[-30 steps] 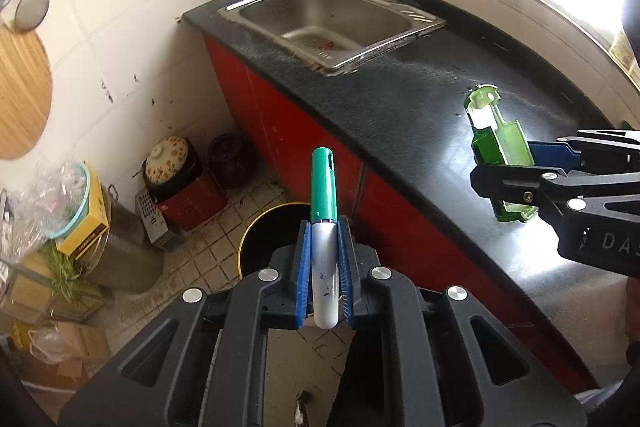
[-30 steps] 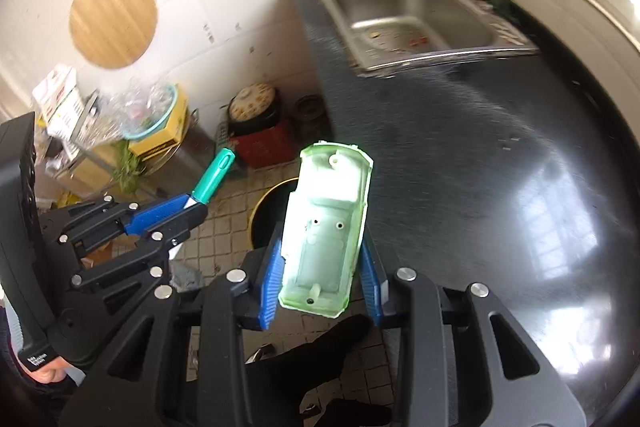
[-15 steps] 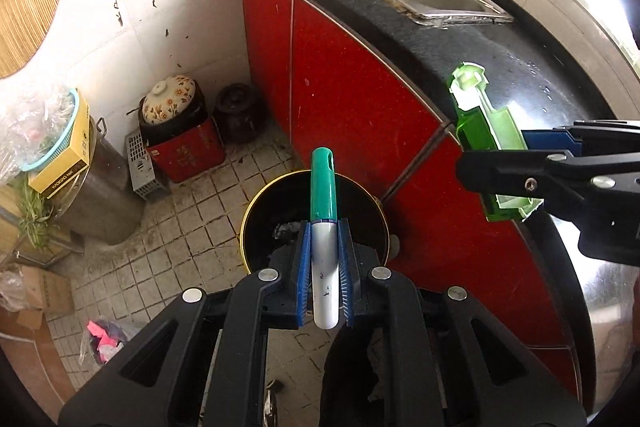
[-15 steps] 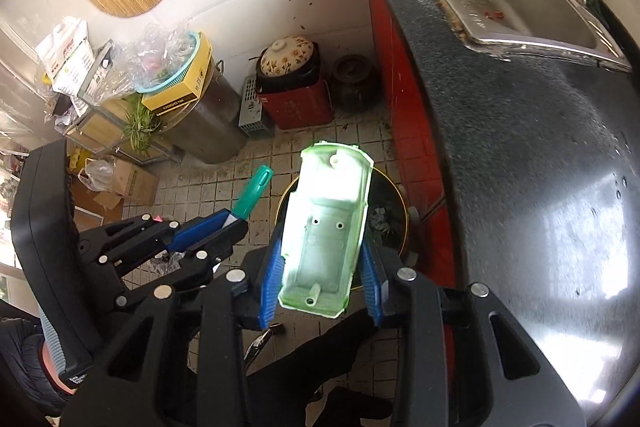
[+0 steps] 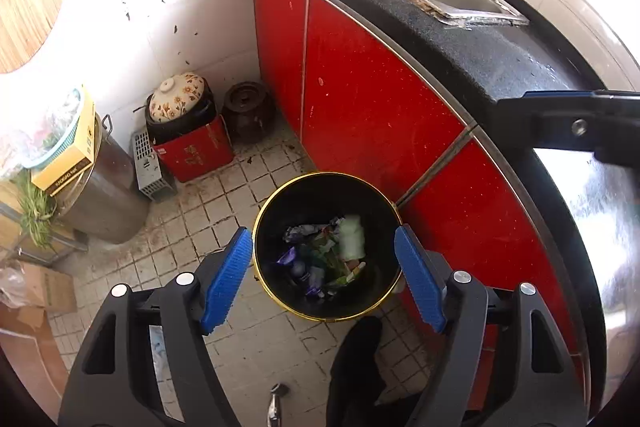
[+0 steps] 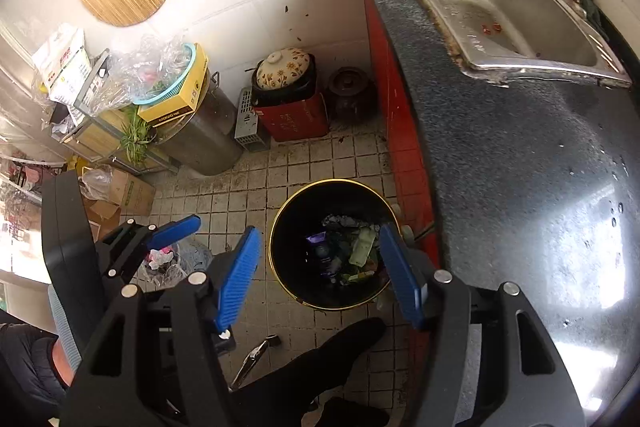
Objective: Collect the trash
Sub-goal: 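Carry the marker and green plastic piece to the bin and open both tools, then bring both open tools back over the counter to the sponge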
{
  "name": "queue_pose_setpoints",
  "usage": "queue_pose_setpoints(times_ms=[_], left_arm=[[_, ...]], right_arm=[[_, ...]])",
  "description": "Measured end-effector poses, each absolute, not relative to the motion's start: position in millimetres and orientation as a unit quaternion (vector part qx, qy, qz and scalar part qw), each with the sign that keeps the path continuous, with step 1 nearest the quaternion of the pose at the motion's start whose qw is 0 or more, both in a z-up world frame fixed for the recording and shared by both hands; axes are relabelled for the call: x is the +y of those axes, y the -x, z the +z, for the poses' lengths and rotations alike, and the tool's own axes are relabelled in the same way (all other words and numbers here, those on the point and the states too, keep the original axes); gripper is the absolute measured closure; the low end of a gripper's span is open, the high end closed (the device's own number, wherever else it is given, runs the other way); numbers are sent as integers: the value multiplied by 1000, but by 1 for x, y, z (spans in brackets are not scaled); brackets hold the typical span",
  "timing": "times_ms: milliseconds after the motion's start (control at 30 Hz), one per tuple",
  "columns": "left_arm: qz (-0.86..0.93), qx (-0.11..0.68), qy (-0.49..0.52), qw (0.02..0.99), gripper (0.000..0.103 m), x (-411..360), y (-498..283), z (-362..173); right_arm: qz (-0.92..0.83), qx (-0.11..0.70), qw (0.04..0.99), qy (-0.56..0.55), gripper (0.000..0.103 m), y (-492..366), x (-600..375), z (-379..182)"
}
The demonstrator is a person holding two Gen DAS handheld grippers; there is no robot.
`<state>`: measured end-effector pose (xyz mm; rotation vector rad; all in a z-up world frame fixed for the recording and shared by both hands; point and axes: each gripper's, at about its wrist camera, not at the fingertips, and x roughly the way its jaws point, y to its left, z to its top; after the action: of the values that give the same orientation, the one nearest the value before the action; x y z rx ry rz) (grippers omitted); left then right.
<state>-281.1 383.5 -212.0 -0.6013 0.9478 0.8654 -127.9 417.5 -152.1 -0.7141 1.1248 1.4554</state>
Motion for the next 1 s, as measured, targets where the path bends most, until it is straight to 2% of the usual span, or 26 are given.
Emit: queue_pose_setpoints(times_ms=[100,233,367,500,767,1000], left_arm=[[392,436,262,766,30,378,275,-200],[381,432,233,784,24,369,258,-179],[354,426,191,811,16,349,221,-149],[294,417,168,844,12,318,174,-122],[101,413,62,903,12,196,45,-79],[-34,404,6,914,12,86,-15,-62]], right_arm=[[609,479,564,288,36,114,403,-141],[586,483,597,259,32,86,366,-117],[555,473,644,231,25,52,315,-88],[505,463,700,201,23,13,247,-60],[349,451,812,125,22,-55,71,-24],[232,455,857,67,22,-72,-56,-20]])
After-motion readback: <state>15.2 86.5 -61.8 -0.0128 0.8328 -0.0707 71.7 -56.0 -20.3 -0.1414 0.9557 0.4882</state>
